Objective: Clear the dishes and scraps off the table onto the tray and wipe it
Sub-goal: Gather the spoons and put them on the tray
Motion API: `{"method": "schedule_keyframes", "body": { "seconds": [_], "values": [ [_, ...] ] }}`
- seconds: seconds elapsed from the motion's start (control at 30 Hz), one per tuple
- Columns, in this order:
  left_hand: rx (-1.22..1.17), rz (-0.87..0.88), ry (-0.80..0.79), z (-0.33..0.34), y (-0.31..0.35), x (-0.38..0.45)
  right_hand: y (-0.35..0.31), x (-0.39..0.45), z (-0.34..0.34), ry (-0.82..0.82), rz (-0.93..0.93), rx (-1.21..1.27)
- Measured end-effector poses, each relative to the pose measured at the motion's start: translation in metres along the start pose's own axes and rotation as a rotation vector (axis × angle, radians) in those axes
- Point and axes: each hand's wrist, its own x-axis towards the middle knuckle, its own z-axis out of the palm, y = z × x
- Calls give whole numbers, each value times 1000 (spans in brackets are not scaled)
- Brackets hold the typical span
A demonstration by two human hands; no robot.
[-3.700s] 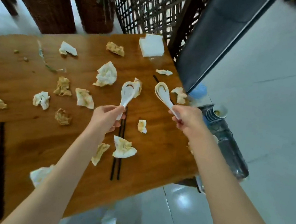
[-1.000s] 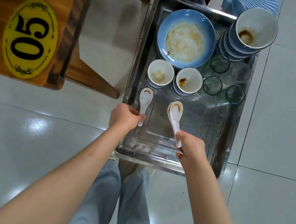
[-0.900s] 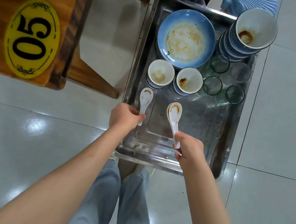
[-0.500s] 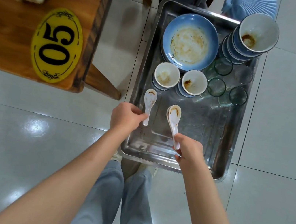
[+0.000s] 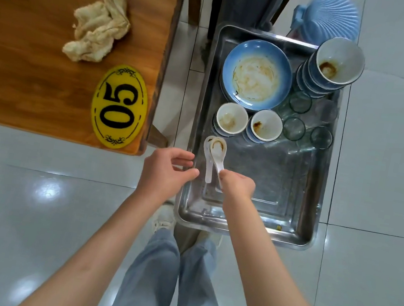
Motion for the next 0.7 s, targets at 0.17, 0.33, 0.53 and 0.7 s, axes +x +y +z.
{"method": "schedule_keyframes", "body": {
  "seconds": [0.17, 0.33, 0.53, 0.7],
  "values": [
    [-17, 11, -10, -11, -9, 4, -2, 9, 13, 35, 18, 8],
    [-1, 33, -4, -18, -18, 7, -3, 13, 22, 51, 14, -20],
    [-6, 36, -20, -17, -23, 6, 1, 15, 25, 91, 4, -50],
    [-16, 14, -30, -15, -27, 6, 1, 16, 25, 105, -7, -59]
  ]
}}
